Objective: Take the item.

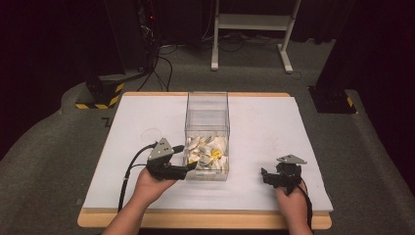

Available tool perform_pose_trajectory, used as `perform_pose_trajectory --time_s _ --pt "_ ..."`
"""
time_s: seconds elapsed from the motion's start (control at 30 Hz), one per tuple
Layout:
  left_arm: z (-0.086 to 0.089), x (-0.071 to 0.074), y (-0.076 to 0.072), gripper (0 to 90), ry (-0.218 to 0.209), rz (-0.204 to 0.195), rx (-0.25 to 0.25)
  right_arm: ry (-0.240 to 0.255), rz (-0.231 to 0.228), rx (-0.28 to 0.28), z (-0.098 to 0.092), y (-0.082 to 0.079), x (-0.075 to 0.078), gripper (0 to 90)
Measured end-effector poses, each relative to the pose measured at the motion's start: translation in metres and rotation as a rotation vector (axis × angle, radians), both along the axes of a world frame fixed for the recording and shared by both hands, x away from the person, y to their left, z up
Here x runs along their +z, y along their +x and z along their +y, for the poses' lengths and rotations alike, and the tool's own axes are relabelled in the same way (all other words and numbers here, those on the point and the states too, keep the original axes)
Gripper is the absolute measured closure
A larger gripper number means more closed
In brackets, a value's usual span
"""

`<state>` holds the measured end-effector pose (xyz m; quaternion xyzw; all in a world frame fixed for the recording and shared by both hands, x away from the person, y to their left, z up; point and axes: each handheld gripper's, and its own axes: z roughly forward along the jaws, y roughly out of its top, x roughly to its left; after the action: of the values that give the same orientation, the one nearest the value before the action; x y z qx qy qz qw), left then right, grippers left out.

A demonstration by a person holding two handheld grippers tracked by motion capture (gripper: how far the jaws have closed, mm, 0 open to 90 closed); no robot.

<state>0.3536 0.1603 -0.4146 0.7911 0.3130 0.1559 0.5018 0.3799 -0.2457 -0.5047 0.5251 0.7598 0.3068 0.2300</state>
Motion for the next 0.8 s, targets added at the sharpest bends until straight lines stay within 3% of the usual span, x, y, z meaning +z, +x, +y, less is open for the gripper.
perform_pose_trajectory --time_s 0.8 --pt "-0.028 0.0 0.017 25.6 0.078 0.04 -0.055 0.0 0.0 0.0 0.0 0.0 0.0 11.5"
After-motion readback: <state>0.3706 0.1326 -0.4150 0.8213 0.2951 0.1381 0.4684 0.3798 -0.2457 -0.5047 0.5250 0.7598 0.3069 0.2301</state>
